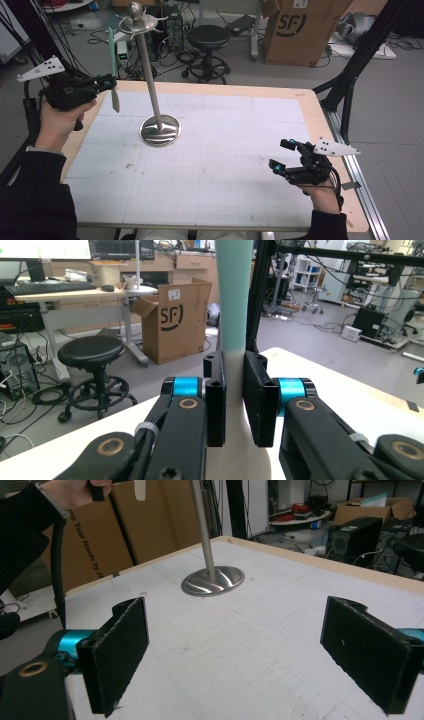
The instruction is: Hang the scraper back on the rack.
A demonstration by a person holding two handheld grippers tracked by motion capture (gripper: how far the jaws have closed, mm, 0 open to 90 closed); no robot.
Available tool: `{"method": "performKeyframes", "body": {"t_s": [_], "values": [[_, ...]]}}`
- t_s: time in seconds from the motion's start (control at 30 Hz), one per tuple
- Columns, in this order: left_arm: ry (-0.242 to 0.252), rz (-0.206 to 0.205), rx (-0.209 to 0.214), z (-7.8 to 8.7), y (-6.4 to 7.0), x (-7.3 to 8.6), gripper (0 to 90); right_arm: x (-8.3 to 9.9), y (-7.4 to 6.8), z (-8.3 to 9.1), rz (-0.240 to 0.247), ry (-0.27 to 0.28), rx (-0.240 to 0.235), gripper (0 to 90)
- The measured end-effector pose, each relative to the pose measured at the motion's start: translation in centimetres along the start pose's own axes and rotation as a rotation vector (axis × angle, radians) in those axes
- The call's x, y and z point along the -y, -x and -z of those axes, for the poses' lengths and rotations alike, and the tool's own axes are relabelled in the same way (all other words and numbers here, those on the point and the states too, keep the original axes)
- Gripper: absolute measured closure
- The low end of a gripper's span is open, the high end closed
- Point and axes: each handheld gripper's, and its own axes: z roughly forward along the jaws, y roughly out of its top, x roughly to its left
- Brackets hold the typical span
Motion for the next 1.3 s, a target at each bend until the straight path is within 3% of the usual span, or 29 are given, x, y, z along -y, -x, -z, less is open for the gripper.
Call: {"method": "performKeyframes", "body": {"t_s": [0.17, 0.3, 0.53, 0.87, 1.03, 1.17, 1.3], "values": [[-0.002, 0.006, 0.007, -0.4, 0.1, 0.1, 80.1, 0.0, 0.0, 0.0, 0.002, 0.001, -0.002, 11.0], [0.002, -0.017, -0.018, -0.7, 0.5, 0.2, 78.7, 0.0, 0.0, 0.0, 0.003, -0.001, -0.002, 11.0], [0.041, -0.083, -0.001, -0.9, 1.6, 1.3, 58.3, 0.1, 0.0, 0.0, -0.003, -0.004, -0.002, 11.0], [0.05, -0.105, 0.061, -1.0, 3.1, 3.8, 39.5, -0.3, 0.3, -0.8, 0.002, 0.008, -0.021, 11.0], [0.03, -0.141, 0.047, -1.0, 3.9, 4.7, 24.3, -0.4, 0.6, -1.5, -0.005, 0.0, -0.026, 11.0], [0.029, -0.128, 0.082, -1.0, 4.5, 5.8, 17.5, -0.4, 0.6, -1.6, 0.005, -0.002, -0.031, 11.0], [0.015, -0.074, 0.102, -1.1, 5.2, 7.4, 14.4, -0.5, 0.5, -1.5, 0.002, 0.001, -0.022, 11.0]]}}
